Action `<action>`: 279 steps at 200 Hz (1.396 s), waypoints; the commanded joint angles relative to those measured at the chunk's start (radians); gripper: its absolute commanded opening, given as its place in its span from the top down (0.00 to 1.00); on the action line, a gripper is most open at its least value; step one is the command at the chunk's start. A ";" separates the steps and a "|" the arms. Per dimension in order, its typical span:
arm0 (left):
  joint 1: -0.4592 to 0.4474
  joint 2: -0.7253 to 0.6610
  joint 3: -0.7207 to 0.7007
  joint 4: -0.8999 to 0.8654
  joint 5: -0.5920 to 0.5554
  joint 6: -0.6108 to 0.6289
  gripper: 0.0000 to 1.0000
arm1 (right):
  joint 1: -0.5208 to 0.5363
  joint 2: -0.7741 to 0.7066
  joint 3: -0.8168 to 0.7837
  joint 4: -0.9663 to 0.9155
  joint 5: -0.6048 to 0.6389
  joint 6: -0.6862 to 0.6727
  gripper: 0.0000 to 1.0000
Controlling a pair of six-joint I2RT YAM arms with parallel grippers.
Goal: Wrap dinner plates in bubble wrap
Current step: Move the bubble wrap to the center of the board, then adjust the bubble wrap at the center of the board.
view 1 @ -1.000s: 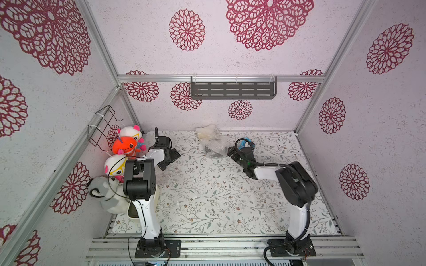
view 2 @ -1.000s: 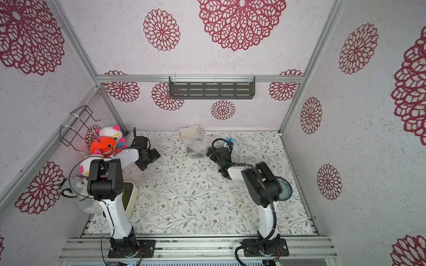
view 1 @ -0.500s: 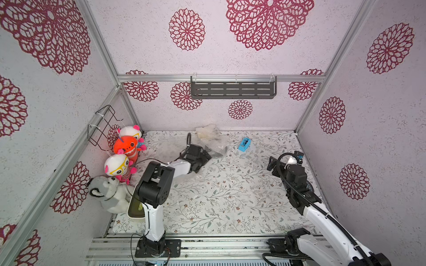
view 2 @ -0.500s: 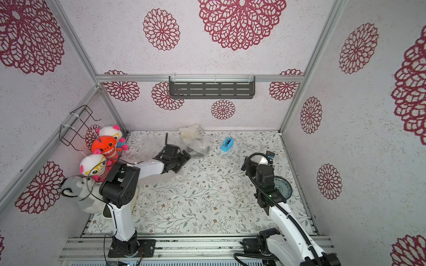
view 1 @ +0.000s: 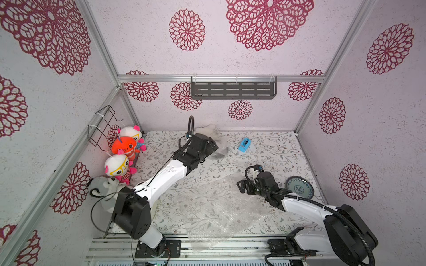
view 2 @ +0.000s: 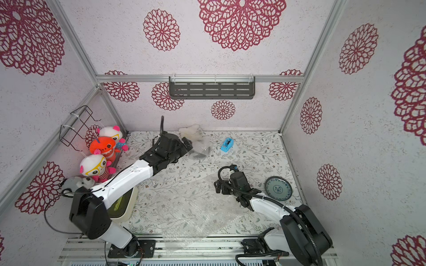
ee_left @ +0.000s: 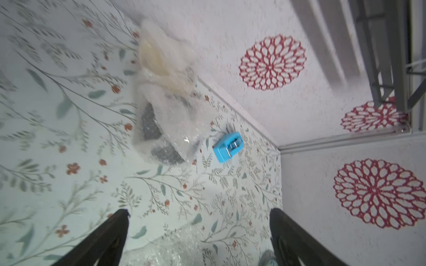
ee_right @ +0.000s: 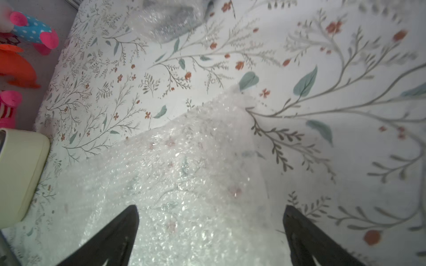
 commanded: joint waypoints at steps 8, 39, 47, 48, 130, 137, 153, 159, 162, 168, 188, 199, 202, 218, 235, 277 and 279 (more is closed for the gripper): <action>0.032 0.029 -0.156 -0.116 0.076 0.025 0.02 | 0.060 0.078 0.068 -0.128 -0.033 0.138 0.01; -0.041 -0.028 -0.199 -0.224 0.141 0.032 0.02 | 0.082 0.216 0.138 -0.298 0.169 0.091 0.10; -0.079 -0.053 -0.202 -0.282 0.115 0.036 0.02 | 0.082 0.254 0.164 -0.322 0.192 0.065 0.17; -0.083 -0.055 -0.202 -0.288 0.113 0.036 0.02 | 0.081 0.259 0.168 -0.325 0.194 0.062 0.18; -0.144 -0.005 -0.476 -0.201 0.424 0.031 0.02 | -0.144 0.261 0.135 -0.186 0.290 0.175 0.41; -0.133 0.040 -0.444 -0.216 0.418 0.063 0.02 | -0.167 0.245 0.120 -0.180 0.285 0.172 0.41; -0.107 0.143 -0.365 -0.218 0.377 0.131 0.02 | -0.189 0.214 0.105 -0.170 0.277 0.157 0.36; -0.091 0.184 -0.332 -0.216 0.362 0.151 0.02 | -0.191 0.194 0.097 -0.164 0.273 0.149 0.29; -0.082 0.204 -0.314 -0.215 0.356 0.163 0.02 | -0.193 0.183 0.094 -0.162 0.272 0.143 0.25; -0.062 0.246 -0.279 -0.217 0.345 0.181 0.02 | -0.200 0.156 0.092 -0.164 0.275 0.130 0.19; -0.017 0.348 -0.165 -0.251 0.288 0.235 0.02 | -0.290 0.027 0.072 -0.191 0.267 0.117 0.09; 0.001 0.369 -0.126 -0.261 0.268 0.261 0.02 | -0.385 -0.041 0.063 -0.233 0.242 0.100 0.05; 0.005 0.372 -0.119 -0.261 0.261 0.268 0.02 | -0.412 -0.054 0.064 -0.252 0.240 0.089 0.02; 0.036 0.390 -0.090 -0.252 0.230 0.298 0.02 | -0.572 -0.108 0.074 -0.354 0.243 0.030 0.01; 0.057 0.408 -0.039 -0.254 0.241 0.342 0.02 | -0.785 -0.131 0.068 -0.408 0.215 -0.003 0.01; 0.042 0.257 0.055 -0.339 0.210 0.377 0.02 | -1.103 -0.135 0.028 -0.388 0.225 -0.068 0.01; 0.042 0.245 0.051 -0.339 0.208 0.375 0.02 | -1.113 -0.133 0.027 -0.385 0.221 -0.071 0.01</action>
